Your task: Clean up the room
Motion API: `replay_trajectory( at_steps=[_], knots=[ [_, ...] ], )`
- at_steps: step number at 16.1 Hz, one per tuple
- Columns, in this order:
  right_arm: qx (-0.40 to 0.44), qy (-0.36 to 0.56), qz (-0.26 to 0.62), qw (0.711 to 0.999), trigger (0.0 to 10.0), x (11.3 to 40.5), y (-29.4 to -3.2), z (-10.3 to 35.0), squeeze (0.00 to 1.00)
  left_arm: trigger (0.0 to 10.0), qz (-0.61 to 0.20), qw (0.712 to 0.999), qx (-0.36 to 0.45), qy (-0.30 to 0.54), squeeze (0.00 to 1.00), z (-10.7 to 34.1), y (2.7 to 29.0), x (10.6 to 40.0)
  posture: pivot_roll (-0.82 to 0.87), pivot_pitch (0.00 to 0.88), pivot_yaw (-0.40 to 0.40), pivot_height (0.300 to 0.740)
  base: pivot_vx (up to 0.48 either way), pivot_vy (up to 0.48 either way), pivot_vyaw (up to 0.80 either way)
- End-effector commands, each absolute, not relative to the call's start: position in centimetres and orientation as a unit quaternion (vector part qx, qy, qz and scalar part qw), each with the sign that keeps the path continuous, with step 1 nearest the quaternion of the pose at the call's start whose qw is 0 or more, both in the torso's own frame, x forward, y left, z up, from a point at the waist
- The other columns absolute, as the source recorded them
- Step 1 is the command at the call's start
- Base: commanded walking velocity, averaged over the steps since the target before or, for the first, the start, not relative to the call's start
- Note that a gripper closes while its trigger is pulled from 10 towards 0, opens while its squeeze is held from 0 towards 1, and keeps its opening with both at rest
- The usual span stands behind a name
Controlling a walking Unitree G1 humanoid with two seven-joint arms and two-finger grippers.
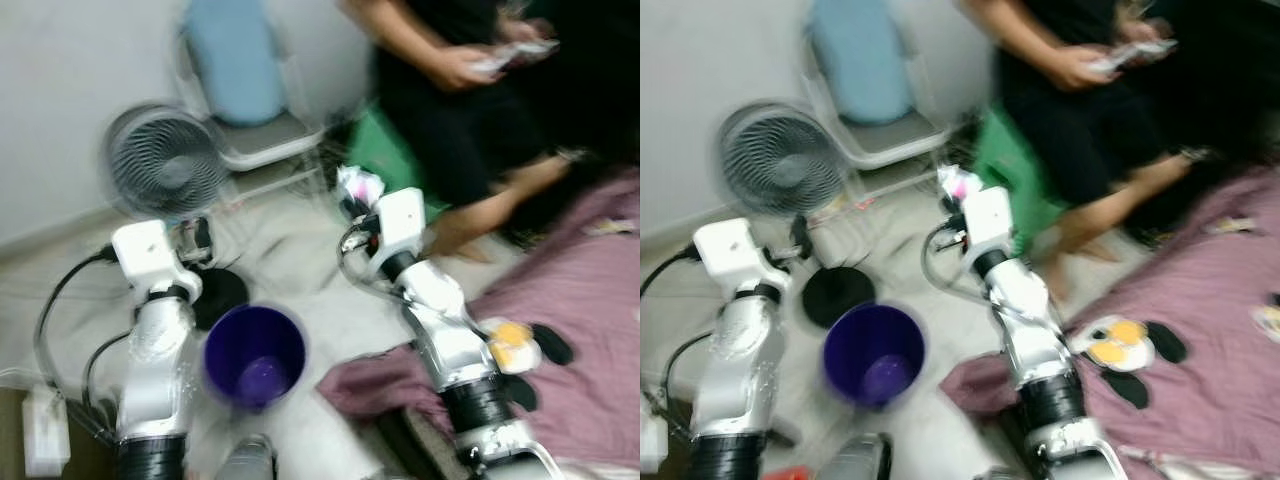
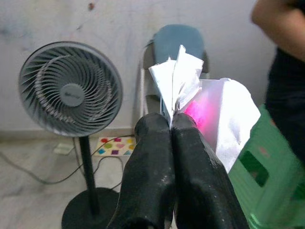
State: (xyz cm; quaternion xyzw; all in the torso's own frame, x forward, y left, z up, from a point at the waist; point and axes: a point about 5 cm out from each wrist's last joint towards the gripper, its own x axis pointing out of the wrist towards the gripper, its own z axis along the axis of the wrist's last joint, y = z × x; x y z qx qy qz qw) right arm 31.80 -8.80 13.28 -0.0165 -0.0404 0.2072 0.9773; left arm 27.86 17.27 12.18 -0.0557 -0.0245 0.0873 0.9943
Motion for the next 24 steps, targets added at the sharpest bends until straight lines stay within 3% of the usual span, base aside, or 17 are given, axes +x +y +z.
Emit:
replay_trajectory(
  at_steps=[1, 14, 24],
  knots=[
    [-0.016, -0.049, 0.211, 0.976, 10.0, 32.1, -8.5, 13.8, 0.0, 10.0, 0.085, 0.995, -0.05, -0.028, 0.0, 12.4, 17.3, 28.1, -0.05, 0.0, -0.032, 0.74, 0.0, 0.0, 0.8],
    [-0.019, -0.051, 0.182, 0.982, 10.0, 32.3, -9.0, 13.8, 0.0, 10.0, 0.082, 0.995, -0.052, -0.031, 0.0, 12.4, 17.6, 28.3, -0.05, 0.0, -0.016, 0.74, 0.0, 0.0, 0.8],
    [-0.016, -0.048, 0.17, 0.984, 10.0, 32.9, -8.0, 13.9, 0.0, 10.0, 0.096, 0.994, -0.032, -0.034, 0.0, 13.0, 18.8, 27.4, -0.02, 0.0, -0.024, 0.74, 0.0, 0.0, 0.42]
  ],
)
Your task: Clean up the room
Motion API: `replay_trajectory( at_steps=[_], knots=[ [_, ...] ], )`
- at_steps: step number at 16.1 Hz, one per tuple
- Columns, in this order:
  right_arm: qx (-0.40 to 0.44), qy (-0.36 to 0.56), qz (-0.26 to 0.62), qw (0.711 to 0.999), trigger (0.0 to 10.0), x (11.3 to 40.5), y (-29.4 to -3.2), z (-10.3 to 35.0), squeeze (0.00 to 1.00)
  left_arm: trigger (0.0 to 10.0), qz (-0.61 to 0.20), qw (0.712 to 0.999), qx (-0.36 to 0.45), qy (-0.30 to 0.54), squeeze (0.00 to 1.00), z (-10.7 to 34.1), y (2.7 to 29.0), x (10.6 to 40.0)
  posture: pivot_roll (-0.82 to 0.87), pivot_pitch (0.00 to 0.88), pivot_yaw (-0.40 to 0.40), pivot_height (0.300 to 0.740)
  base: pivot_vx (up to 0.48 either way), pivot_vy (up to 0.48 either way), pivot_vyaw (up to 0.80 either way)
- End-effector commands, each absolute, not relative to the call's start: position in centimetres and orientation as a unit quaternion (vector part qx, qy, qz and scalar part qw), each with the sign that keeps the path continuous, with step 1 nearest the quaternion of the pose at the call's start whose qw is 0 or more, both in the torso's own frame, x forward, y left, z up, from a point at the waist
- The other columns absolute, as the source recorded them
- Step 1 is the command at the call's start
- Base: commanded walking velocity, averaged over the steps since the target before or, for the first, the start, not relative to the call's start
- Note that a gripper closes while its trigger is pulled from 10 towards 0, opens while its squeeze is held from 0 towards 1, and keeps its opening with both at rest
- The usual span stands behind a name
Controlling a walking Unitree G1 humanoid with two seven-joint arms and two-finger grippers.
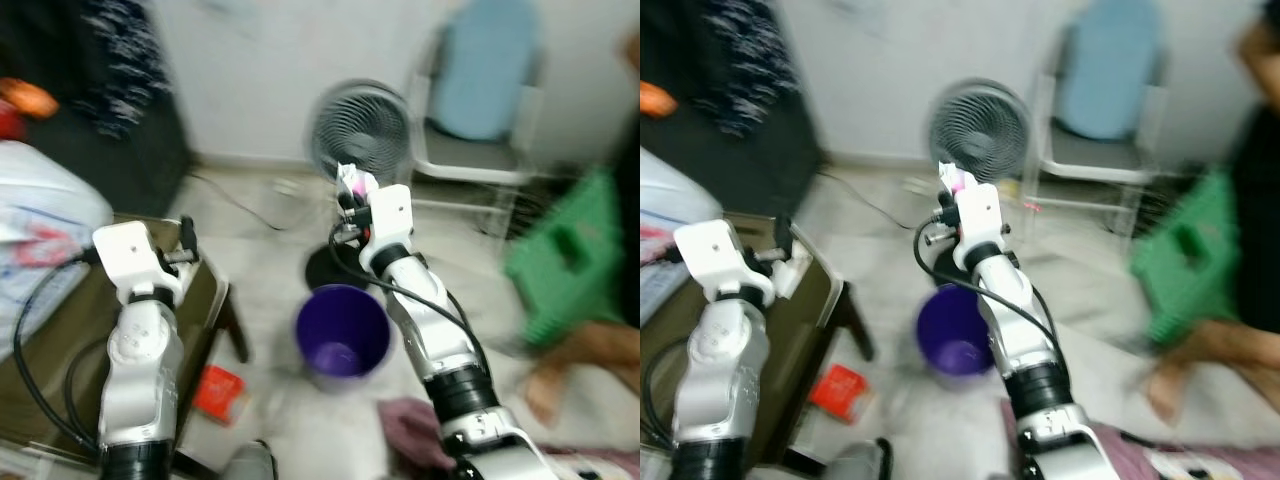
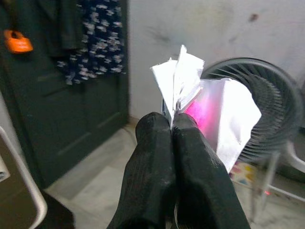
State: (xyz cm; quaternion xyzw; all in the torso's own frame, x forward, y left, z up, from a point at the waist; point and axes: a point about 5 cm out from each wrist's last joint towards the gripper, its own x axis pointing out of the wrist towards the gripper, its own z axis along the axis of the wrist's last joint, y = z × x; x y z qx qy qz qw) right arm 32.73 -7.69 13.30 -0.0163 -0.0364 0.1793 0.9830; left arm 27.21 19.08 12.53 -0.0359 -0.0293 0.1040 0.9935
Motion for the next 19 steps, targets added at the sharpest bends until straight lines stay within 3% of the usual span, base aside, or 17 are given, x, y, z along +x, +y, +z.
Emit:
replay_trajectory(
  at_steps=[1, 16, 19],
  knots=[
    [-0.012, -0.051, 0.167, 0.985, 10.0, 33.1, -8.1, 14.0, 0.0, 10.0, 0.094, 0.994, -0.034, -0.035, 0.0, 13.2, 18.6, 27.5, -0.01, 0.0, -0.025, 0.74, 0.0, 0.0, 0.0],
    [0.008, -0.029, 0.153, 0.988, 10.0, 33.3, -8.1, 13.4, 0.0, 10.0, 0.031, 0.997, -0.064, -0.031, 0.0, 12.7, 16.3, 27.3, -0.02, 0.0, -0.027, 0.74, 0.0, 0.0, -0.13],
    [0.009, -0.023, 0.151, 0.988, 10.0, 33.4, -8.1, 13.2, 0.0, 10.0, 0.034, 0.997, -0.063, -0.031, 0.0, 12.7, 16.4, 27.2, -0.01, 0.0, -0.031, 0.74, 0.259, 0.0, -0.67]
  ],
)
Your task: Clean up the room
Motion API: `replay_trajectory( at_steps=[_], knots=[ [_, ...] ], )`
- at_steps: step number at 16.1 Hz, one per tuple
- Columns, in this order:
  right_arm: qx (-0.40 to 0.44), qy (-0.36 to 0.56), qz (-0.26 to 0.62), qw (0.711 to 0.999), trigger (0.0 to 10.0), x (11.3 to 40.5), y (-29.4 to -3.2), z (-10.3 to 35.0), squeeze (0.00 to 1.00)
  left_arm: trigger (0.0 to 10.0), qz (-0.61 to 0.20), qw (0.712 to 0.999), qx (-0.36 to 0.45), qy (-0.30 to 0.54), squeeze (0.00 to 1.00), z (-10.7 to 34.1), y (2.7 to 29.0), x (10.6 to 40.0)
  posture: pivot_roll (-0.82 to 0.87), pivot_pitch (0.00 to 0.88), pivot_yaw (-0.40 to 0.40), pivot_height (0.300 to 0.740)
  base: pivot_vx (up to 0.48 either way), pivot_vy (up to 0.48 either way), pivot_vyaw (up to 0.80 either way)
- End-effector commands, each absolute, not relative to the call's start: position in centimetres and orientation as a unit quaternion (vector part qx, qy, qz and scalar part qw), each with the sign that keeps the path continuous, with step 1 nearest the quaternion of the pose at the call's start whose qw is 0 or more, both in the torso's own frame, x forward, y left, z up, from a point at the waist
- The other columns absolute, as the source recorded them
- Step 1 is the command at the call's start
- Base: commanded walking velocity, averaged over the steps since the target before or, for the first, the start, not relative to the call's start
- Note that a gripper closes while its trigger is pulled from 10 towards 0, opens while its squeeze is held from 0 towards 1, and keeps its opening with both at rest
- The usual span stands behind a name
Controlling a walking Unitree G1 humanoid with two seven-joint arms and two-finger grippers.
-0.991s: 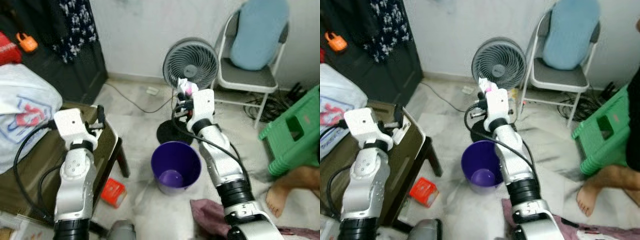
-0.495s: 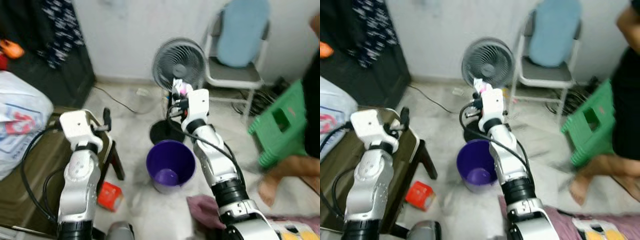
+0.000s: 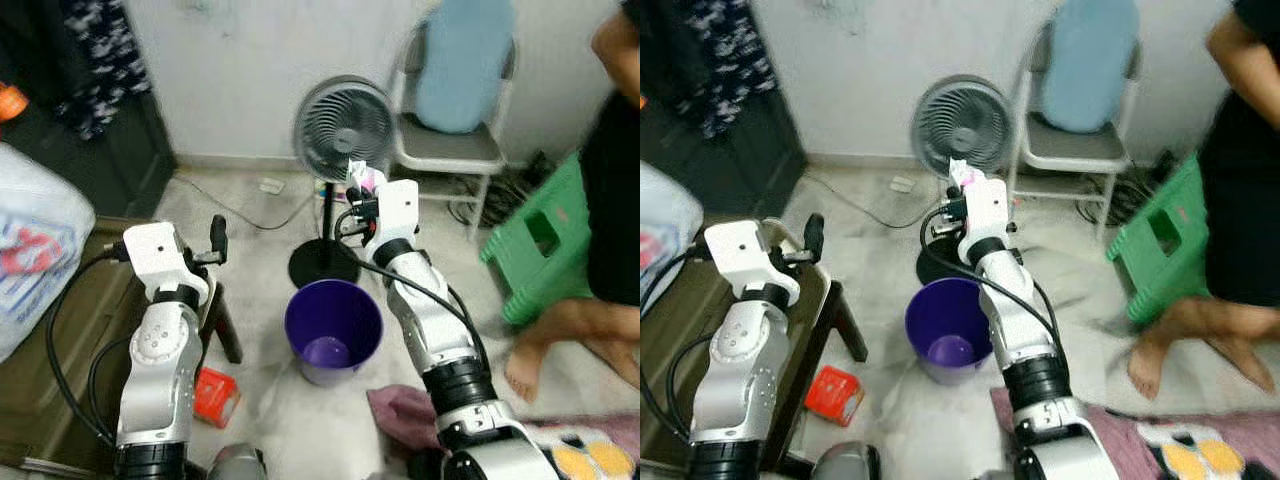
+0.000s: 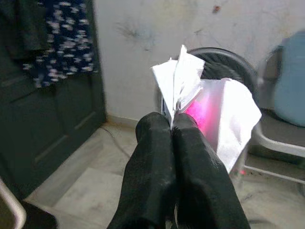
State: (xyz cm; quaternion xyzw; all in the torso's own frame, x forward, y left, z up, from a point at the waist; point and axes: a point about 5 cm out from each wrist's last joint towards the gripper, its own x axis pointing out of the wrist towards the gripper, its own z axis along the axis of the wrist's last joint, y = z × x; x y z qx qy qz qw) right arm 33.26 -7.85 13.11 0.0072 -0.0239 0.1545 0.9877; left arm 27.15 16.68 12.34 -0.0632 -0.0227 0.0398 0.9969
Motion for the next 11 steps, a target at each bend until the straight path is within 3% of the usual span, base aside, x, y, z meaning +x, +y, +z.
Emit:
replay_trajectory(
  at_steps=[1, 6, 11],
  knots=[
    [0.008, -0.024, 0.152, 0.988, 10.0, 33.42, -8.11, 13.25, 0.0, 10.0, 0.034, 0.997, -0.063, -0.03, 0.0, 12.7, 16.38, 27.18, -0.01, 0.0, -0.031, 0.74, 0.262, 0.0, 0.0],
    [0.006, -0.023, 0.151, 0.988, 10.0, 33.57, -8.09, 13.26, 0.0, 10.0, 0.035, 0.997, -0.061, -0.029, 0.0, 12.7, 16.51, 27.27, -0.02, 0.0, -0.028, 0.74, 0.105, 0.0, 0.0],
    [0.006, -0.021, 0.15, 0.988, 10.0, 33.6, -8.1, 13.2, 0.0, 10.0, 0.031, 0.997, -0.064, -0.03, 0.0, 12.73, 16.37, 27.37, -0.02, 0.0, -0.027, 0.74, 0.278, 0.0, 0.0]
  ],
)
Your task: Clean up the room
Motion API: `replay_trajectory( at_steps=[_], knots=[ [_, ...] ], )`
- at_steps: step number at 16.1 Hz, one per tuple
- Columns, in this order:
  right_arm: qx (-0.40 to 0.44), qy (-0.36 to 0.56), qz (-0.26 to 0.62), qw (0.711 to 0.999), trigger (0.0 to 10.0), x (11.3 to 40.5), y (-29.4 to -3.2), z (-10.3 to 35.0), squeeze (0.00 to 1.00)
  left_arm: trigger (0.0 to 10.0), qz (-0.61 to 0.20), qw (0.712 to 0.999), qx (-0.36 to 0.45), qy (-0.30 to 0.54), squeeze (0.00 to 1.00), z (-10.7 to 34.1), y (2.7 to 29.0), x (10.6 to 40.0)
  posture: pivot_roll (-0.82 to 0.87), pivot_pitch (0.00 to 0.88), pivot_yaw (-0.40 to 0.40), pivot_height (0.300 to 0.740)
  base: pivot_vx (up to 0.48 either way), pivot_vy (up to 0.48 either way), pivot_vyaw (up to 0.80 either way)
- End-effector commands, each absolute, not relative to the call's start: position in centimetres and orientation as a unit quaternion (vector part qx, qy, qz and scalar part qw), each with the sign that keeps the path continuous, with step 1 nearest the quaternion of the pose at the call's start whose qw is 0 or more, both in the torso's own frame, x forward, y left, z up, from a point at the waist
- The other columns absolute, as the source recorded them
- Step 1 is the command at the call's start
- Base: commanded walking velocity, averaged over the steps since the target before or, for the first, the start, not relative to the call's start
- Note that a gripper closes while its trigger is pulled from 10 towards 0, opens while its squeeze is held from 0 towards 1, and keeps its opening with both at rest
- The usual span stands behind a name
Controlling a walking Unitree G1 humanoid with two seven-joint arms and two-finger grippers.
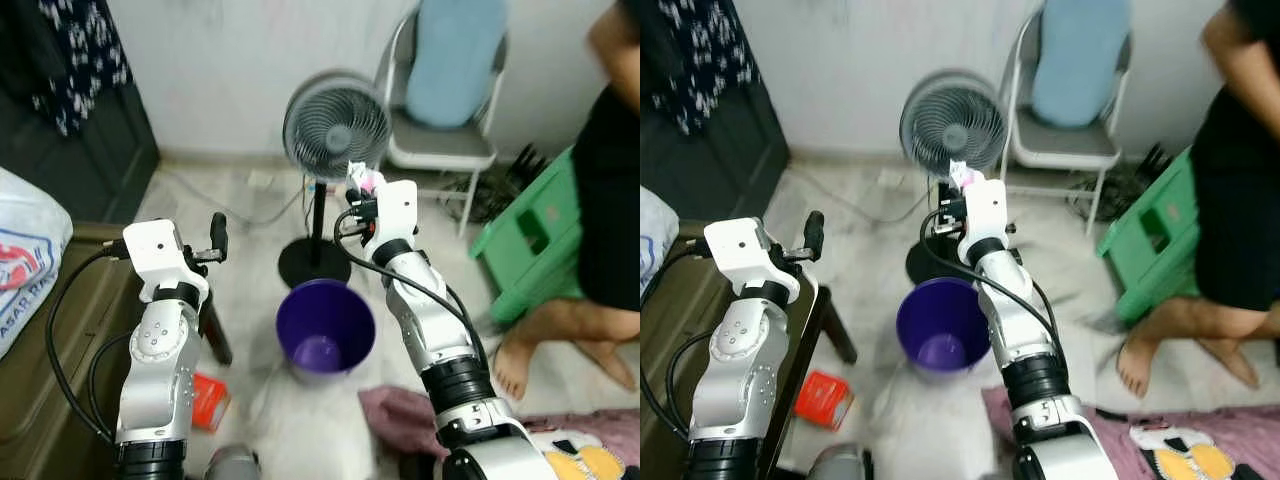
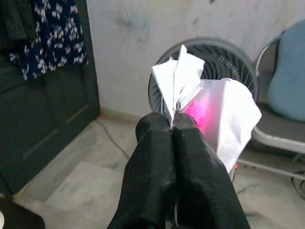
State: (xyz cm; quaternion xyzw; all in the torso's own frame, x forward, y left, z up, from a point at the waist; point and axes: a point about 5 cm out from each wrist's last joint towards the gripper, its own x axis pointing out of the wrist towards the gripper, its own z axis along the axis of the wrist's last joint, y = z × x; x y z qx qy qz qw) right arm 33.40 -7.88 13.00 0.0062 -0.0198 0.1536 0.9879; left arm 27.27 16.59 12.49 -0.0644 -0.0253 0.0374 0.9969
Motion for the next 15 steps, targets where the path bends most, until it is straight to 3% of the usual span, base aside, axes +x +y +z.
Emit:
replay_trajectory(
  at_steps=[1, 12, 15],
  knots=[
    [0.005, -0.021, 0.15, 0.988, 10.0, 33.61, -8.11, 13.19, 0.0, 10.0, 0.032, 0.997, -0.064, -0.03, 0.0, 12.72, 16.37, 27.37, -0.02, 0.0, -0.027, 0.74, 0.289, 0.0, 0.0],
    [0.001, -0.019, 0.148, 0.989, 10.0, 33.68, -8.21, 13.08, 0.0, 10.0, 0.029, 0.997, -0.065, -0.029, 0.0, 12.66, 16.21, 27.39, -0.02, 0.0, -0.028, 0.74, 0.358, 0.0, 0.0],
    [-0.002, -0.017, 0.149, 0.989, 10.0, 33.79, -8.15, 12.93, 0.0, 10.0, 0.037, 0.997, -0.065, -0.029, 0.0, 12.62, 16.19, 27.47, -0.02, 0.0, -0.03, 0.74, 0.0, 0.0, 0.0]
  ],
)
